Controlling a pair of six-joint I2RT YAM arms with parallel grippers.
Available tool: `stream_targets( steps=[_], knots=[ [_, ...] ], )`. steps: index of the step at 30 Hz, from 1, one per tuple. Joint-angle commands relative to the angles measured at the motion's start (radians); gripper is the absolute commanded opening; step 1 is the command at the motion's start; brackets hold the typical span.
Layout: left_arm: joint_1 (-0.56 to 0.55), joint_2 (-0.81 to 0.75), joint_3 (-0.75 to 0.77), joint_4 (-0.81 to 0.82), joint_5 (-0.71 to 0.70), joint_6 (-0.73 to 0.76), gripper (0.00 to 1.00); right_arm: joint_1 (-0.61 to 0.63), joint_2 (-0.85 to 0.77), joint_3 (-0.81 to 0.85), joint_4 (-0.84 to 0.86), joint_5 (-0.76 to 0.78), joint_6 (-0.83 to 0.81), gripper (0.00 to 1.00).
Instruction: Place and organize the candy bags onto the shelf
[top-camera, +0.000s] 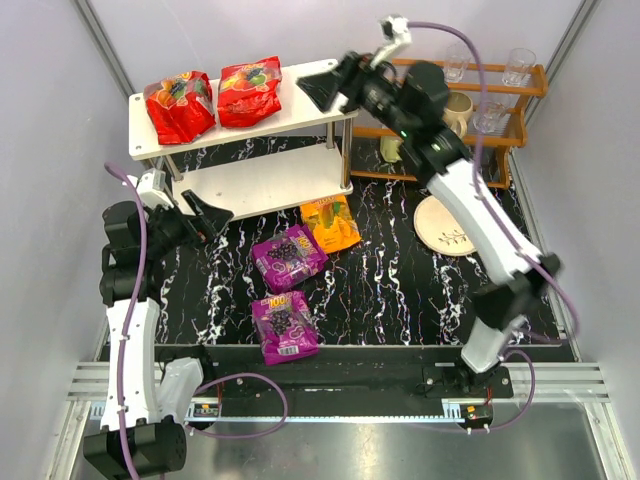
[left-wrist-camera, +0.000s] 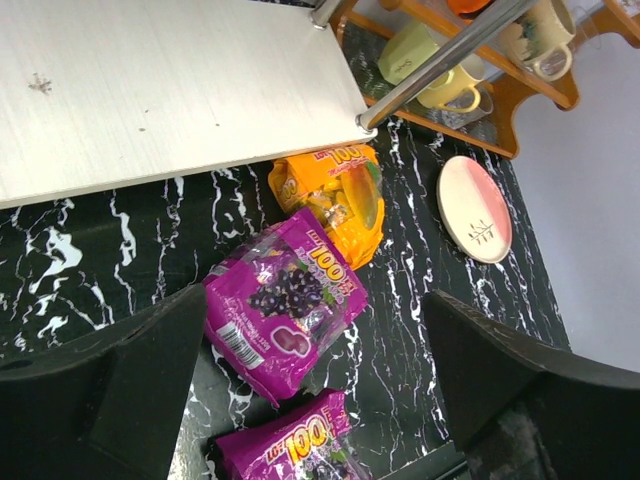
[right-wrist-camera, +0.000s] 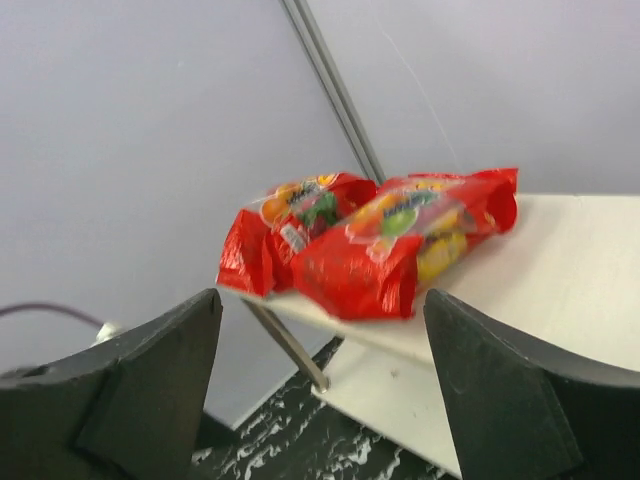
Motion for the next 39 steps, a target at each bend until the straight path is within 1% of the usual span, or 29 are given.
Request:
stream_targets(
  steps=[1, 2, 3, 4, 5, 6, 7, 8, 9, 10, 11, 13, 15, 16, 17, 19, 20, 23, 27, 30, 31, 32, 33, 34, 35, 36, 37, 39],
  knots=[
    [-0.001, -0.013, 0.033, -0.032, -0.076, 0.004, 0.93, 0.000, -0.331, -0.554, 0.159, 0.091, -0.074, 0.91],
    [-0.001, -0.013, 0.032, -0.034, -0.087, 0.004, 0.95, 0.008, -0.423, -0.637, 0.162, 0.106, -0.071, 0.90],
    [-0.001, -0.011, 0.030, -0.034, -0.087, 0.003, 0.96, 0.018, -0.465, -0.712, 0.155, 0.147, -0.074, 0.91],
    [-0.001, -0.010, 0.027, -0.032, -0.087, 0.000, 0.97, 0.035, -0.503, -0.855, 0.149, 0.172, -0.083, 0.90],
    [-0.001, -0.004, 0.027, -0.034, -0.088, -0.002, 0.99, 0.073, -0.572, -0.920, 0.132, 0.227, -0.085, 0.91],
    [-0.001, -0.004, 0.027, -0.034, -0.093, -0.003, 0.99, 0.107, -0.598, -0.983, 0.123, 0.255, -0.087, 0.91],
    [-0.001, -0.001, 0.027, -0.034, -0.093, -0.003, 0.99, 0.139, -0.625, -1.093, 0.110, 0.285, -0.079, 0.91],
    [0.000, 0.000, 0.032, -0.034, -0.095, -0.003, 0.99, 0.213, -0.667, -1.146, 0.097, 0.356, -0.068, 0.92],
    [-0.001, 0.000, 0.033, -0.038, -0.101, -0.002, 0.99, 0.245, -0.686, -1.195, 0.097, 0.384, -0.049, 0.92],
    [-0.001, -0.004, 0.032, -0.040, -0.105, 0.003, 0.99, 0.274, -0.701, -1.287, 0.100, 0.405, -0.021, 0.93],
    [0.000, -0.005, 0.033, -0.043, -0.118, 0.004, 0.99, 0.307, -0.727, -1.327, 0.113, 0.419, 0.046, 0.95],
    [-0.001, -0.010, 0.027, -0.047, -0.127, 0.006, 0.99, 0.405, -0.740, -1.431, 0.126, 0.480, 0.138, 0.96],
    [-0.001, -0.017, 0.020, -0.047, -0.127, 0.004, 0.99, 0.466, -0.731, -1.488, 0.165, 0.533, 0.191, 0.96],
    [-0.001, -0.017, 0.017, -0.047, -0.125, 0.003, 0.99, 0.530, -0.717, -1.528, 0.178, 0.545, 0.240, 0.96],
    [-0.001, -0.017, 0.015, -0.047, -0.125, 0.001, 0.99, 0.554, -0.683, -1.542, 0.199, 0.556, 0.264, 0.96],
    [-0.001, -0.016, 0.013, -0.047, -0.122, 0.000, 0.99, 0.609, -0.646, -1.580, 0.230, 0.550, 0.344, 0.96],
    [0.000, -0.014, 0.015, -0.047, -0.121, -0.002, 0.99, 0.624, -0.613, -1.599, 0.297, 0.531, 0.369, 0.96],
    [-0.001, -0.016, 0.021, -0.052, -0.116, -0.003, 0.99, 0.654, -0.547, -1.656, 0.429, 0.510, 0.436, 0.96],
    [0.000, -0.022, 0.018, -0.052, -0.112, -0.008, 0.99, 0.654, -0.446, -1.659, 0.507, 0.496, 0.456, 0.95],
    [-0.001, -0.025, 0.018, -0.052, -0.104, -0.009, 0.99, 0.654, -0.344, -1.635, 0.572, 0.461, 0.473, 0.90],
    [0.000, -0.027, 0.017, -0.055, -0.102, -0.009, 0.99, 0.654, -0.317, -1.625, 0.613, 0.441, 0.484, 0.88],
    [0.000, -0.028, 0.015, -0.053, -0.099, -0.008, 0.99, 0.654, -0.263, -1.619, 0.647, 0.386, 0.492, 0.81],
    [-0.001, -0.030, 0.015, -0.057, -0.099, -0.006, 0.99, 0.654, -0.242, -1.624, 0.690, 0.348, 0.517, 0.71],
    [-0.001, -0.033, 0.015, -0.055, -0.098, -0.006, 0.99, 0.654, -0.206, -1.633, 0.796, 0.305, 0.527, 0.55],
    [0.000, -0.034, 0.015, -0.061, -0.098, -0.006, 0.99, 0.654, -0.205, -1.642, 0.829, 0.283, 0.539, 0.16],
    [-0.001, -0.034, 0.016, -0.063, -0.098, -0.006, 0.99, 0.654, -0.215, -1.663, 0.845, 0.290, 0.547, 0.03],
    [0.000, -0.037, 0.016, -0.066, -0.095, -0.005, 0.99, 0.654, -0.265, -1.677, 0.845, 0.304, 0.545, 0.00],
    [-0.001, -0.040, 0.016, -0.069, -0.092, -0.005, 0.99, 0.655, -0.357, -1.708, 0.787, 0.356, 0.501, 0.00]
  ],
)
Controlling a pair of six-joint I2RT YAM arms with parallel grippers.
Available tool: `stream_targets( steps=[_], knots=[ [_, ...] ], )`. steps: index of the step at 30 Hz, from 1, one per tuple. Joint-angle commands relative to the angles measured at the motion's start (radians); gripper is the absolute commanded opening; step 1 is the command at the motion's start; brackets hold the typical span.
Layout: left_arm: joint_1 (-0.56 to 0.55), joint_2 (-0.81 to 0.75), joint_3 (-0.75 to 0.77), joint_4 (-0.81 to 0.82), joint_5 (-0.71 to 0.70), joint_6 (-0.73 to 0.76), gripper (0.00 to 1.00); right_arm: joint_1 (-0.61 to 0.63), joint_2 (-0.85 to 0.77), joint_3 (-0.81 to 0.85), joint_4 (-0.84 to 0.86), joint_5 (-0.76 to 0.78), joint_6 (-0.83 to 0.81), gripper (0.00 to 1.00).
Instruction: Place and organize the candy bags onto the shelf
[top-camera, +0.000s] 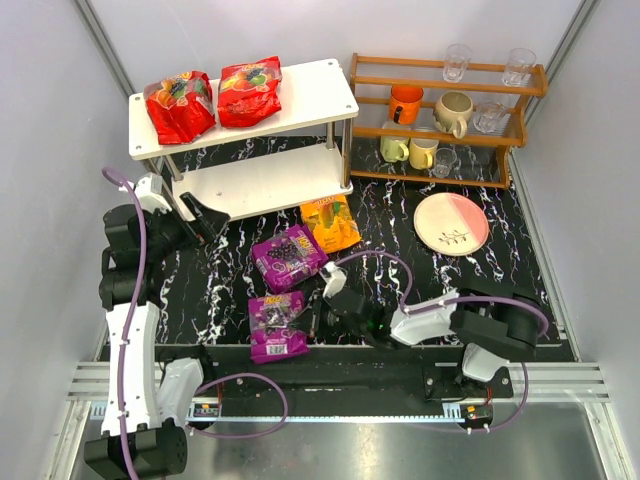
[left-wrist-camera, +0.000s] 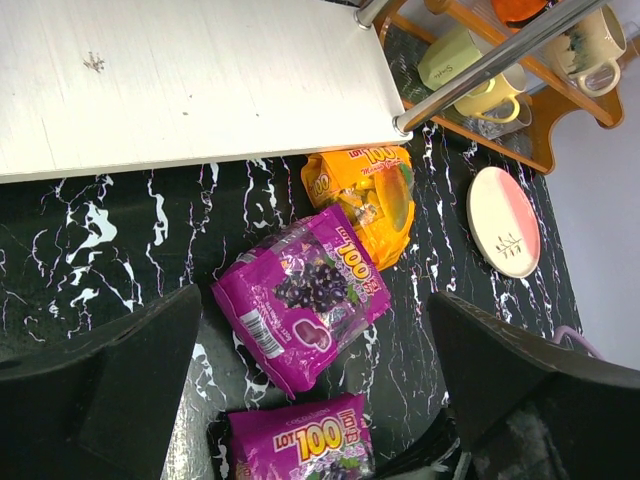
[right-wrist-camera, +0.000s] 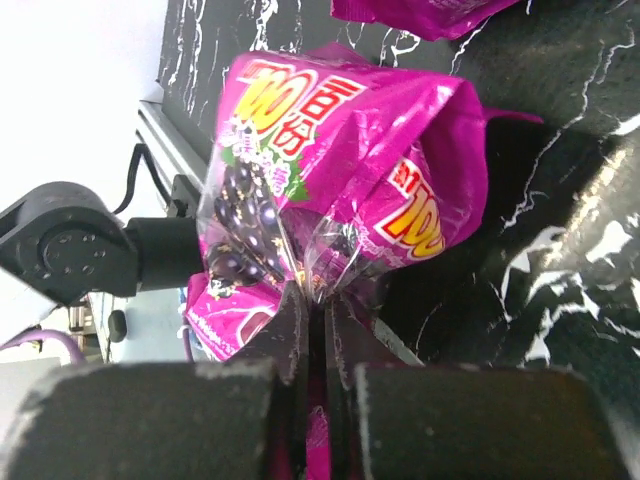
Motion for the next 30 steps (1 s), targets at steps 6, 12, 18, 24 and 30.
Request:
stream_targets(
  steps=[6, 12, 18, 24, 30],
  knots=[
    [-0.002, -0.018, 0.014, 0.001, 0.023, -0.019, 0.99, 0.012, -0.586, 0.120, -0.860, 0.285, -0.257, 0.00],
    [-0.002, -0.018, 0.005, 0.004, 0.010, -0.001, 0.99, 0.002, -0.566, 0.448, -1.532, 0.400, -0.316, 0.00],
    [-0.002, -0.003, 0.005, 0.016, 0.026, -0.013, 0.99, 0.001, -0.279, 0.617, -1.850, 0.607, -0.328, 0.00],
    [-0.002, -0.008, 0.006, 0.012, 0.026, -0.004, 0.99, -0.008, -0.078, 0.762, -1.966, 0.755, -0.429, 0.00],
    [-0.002, -0.014, 0.008, -0.001, 0.020, 0.011, 0.99, -0.007, 0.053, 0.832, -1.861, 0.755, -0.511, 0.00]
  ],
)
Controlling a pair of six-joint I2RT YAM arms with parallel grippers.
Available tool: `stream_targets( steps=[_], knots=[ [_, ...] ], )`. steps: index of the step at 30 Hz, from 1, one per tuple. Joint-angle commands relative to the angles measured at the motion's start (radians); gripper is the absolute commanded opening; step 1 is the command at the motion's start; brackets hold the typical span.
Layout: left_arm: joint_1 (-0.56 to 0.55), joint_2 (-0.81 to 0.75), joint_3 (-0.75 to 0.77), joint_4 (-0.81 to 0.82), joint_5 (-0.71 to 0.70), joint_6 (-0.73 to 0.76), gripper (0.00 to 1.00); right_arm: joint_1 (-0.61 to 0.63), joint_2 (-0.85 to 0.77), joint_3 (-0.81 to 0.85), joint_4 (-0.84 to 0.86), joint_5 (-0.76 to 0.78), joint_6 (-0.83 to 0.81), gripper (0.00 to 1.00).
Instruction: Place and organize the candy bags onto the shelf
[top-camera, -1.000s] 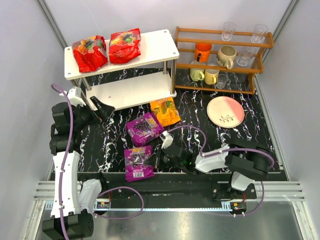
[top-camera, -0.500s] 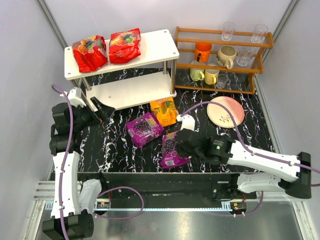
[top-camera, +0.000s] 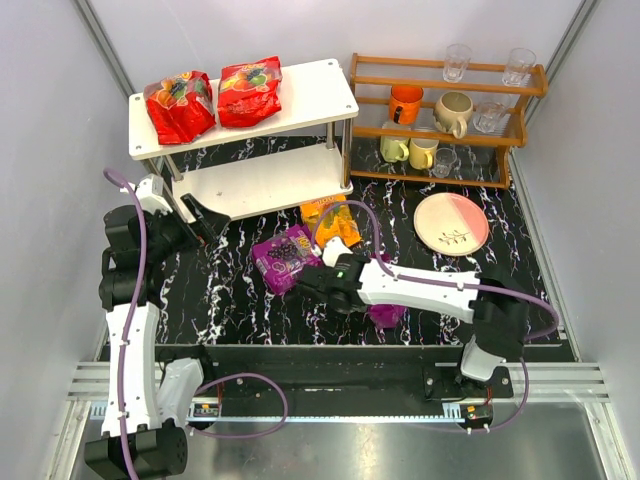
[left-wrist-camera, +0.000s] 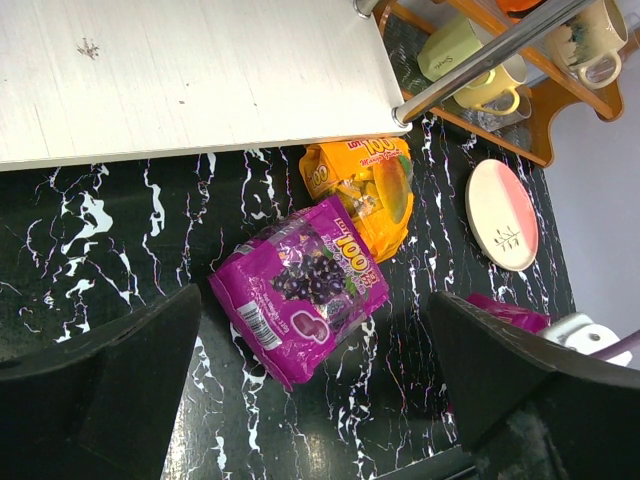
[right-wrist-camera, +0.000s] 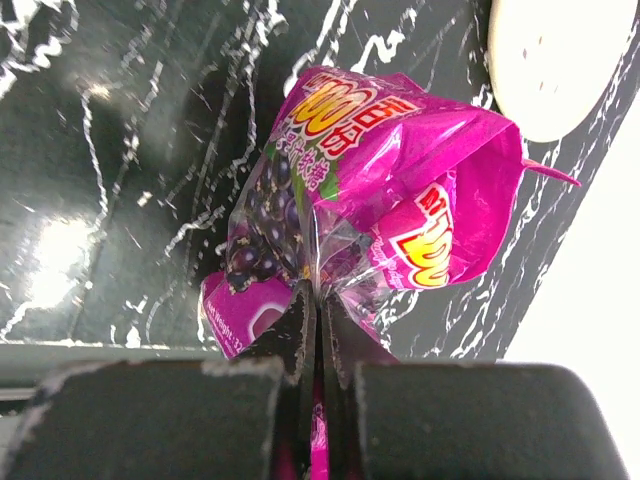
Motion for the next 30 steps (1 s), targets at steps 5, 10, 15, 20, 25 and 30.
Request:
stream_targets(
  steps=[5, 10, 15, 20, 25, 30],
  knots=[
    [-0.001, -0.006, 0.005, 0.025, 0.013, 0.013, 0.99, -0.003, 0.073, 0.061, 0.230, -0.071, -0.164, 0.00],
    [-0.001, -0.005, -0.003, 0.025, 0.010, 0.013, 0.99, 0.031, 0.069, 0.038, 0.446, -0.333, -0.181, 0.42],
    [-0.001, 0.001, -0.007, 0.025, 0.008, 0.011, 0.99, 0.031, -0.170, -0.119, 0.976, -0.830, -0.104, 0.70],
    [-0.001, -0.005, -0.015, 0.028, 0.013, -0.004, 0.99, 0.011, -0.367, -0.259, 1.169, -0.889, -0.057, 0.77],
    [-0.001, -0.014, -0.010, 0.030, 0.011, -0.007, 0.99, -0.052, -0.496, -0.406, 0.995, -0.413, 0.067, 0.80],
    [0.000, -0.014, -0.006, 0.030, 0.011, -0.009, 0.99, -0.110, -0.528, -0.563, 0.887, -0.310, 0.287, 0.80]
  ],
)
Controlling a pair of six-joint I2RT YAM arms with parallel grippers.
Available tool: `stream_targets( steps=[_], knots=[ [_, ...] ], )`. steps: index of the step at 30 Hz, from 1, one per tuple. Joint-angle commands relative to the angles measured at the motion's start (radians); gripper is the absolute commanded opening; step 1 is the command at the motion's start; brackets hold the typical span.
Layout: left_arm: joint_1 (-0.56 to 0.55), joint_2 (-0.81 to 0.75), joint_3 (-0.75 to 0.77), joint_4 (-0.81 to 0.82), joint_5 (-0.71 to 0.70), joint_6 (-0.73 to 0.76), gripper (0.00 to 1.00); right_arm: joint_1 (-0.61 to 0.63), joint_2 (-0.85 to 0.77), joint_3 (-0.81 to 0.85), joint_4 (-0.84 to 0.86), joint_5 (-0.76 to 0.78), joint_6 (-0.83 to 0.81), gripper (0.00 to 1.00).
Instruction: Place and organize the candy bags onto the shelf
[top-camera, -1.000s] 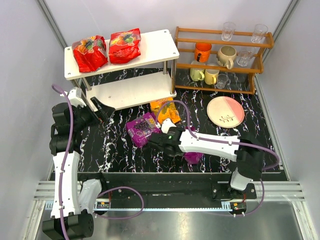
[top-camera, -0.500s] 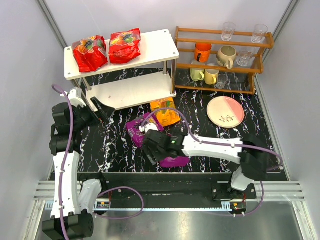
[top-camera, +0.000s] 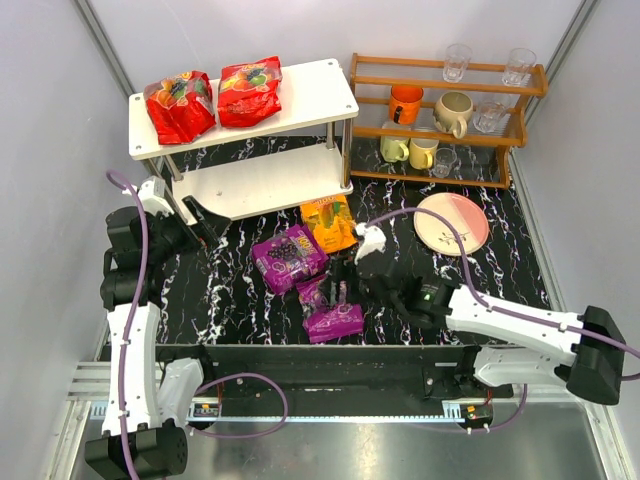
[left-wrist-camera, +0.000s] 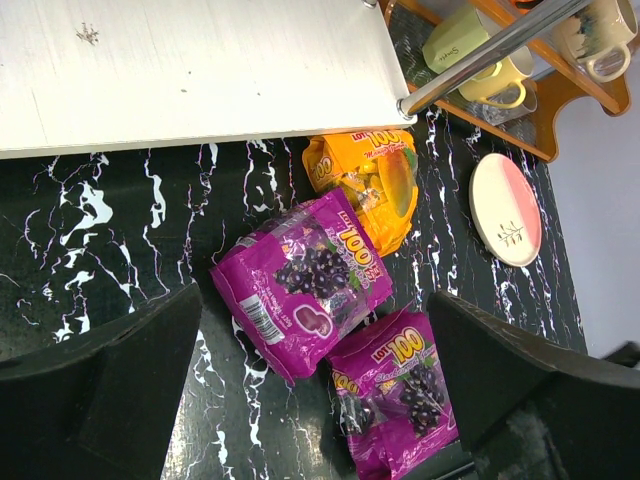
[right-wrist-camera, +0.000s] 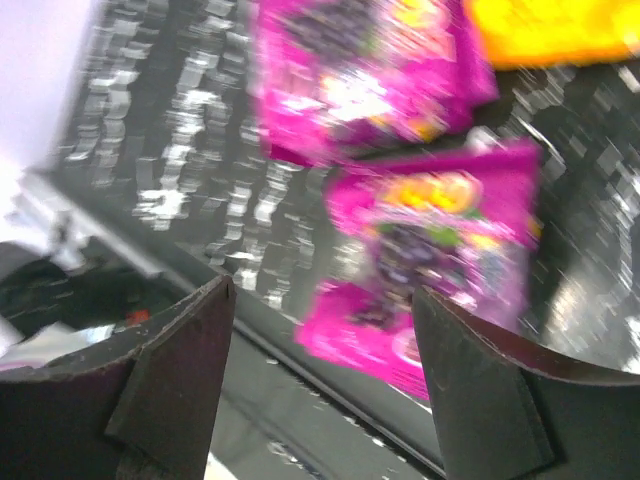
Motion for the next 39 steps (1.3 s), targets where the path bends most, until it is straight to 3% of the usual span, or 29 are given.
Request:
stream_targets(
  steps=[1, 8, 13, 16, 17, 18, 22, 27, 30, 34, 39],
  knots=[
    [-0.002, -0.013, 0.012, 0.032, 0.012, -0.012, 0.99, -0.038, 0.000, -0.189, -0.106, 0.165, 0.292, 0.80],
    [-0.002, -0.006, 0.005, 0.036, 0.023, -0.015, 0.99, -0.041, -0.054, -0.564, 0.470, 0.096, 0.466, 0.80],
    [-0.002, 0.000, 0.009, 0.038, 0.028, -0.014, 0.99, -0.041, -0.017, -0.628, 0.610, 0.070, 0.456, 0.77],
    [-0.002, 0.001, 0.009, 0.036, 0.028, -0.015, 0.99, -0.041, 0.021, -0.639, 0.750, 0.011, 0.424, 0.39],
    [-0.002, 0.000, 0.008, 0.036, 0.031, -0.017, 0.99, -0.041, 0.029, -0.630, 0.764, -0.018, 0.404, 0.08],
    [-0.002, 0.000, 0.008, 0.036, 0.031, -0.019, 0.99, -0.040, 0.026, -0.595, 0.758, -0.027, 0.378, 0.00],
    [-0.002, -0.009, 0.030, 0.036, 0.023, -0.022, 0.99, -0.040, -0.018, -0.457, 0.628, -0.096, 0.112, 0.00],
    [-0.002, -0.017, 0.126, 0.013, -0.098, -0.031, 0.99, -0.038, -0.046, -0.254, 0.513, -0.189, -0.153, 0.00],
    [-0.002, -0.029, 0.141, 0.006, -0.140, -0.038, 0.99, -0.040, -0.014, -0.126, 0.447, -0.245, -0.239, 0.00],
    [-0.002, -0.049, 0.126, 0.005, -0.149, -0.045, 0.99, -0.050, 0.066, -0.055, 0.553, -0.252, -0.284, 0.00],
    [-0.002, -0.065, 0.130, -0.005, -0.241, -0.020, 0.99, -0.173, 0.262, 0.034, 0.741, -0.361, -0.256, 0.00]
  ],
)
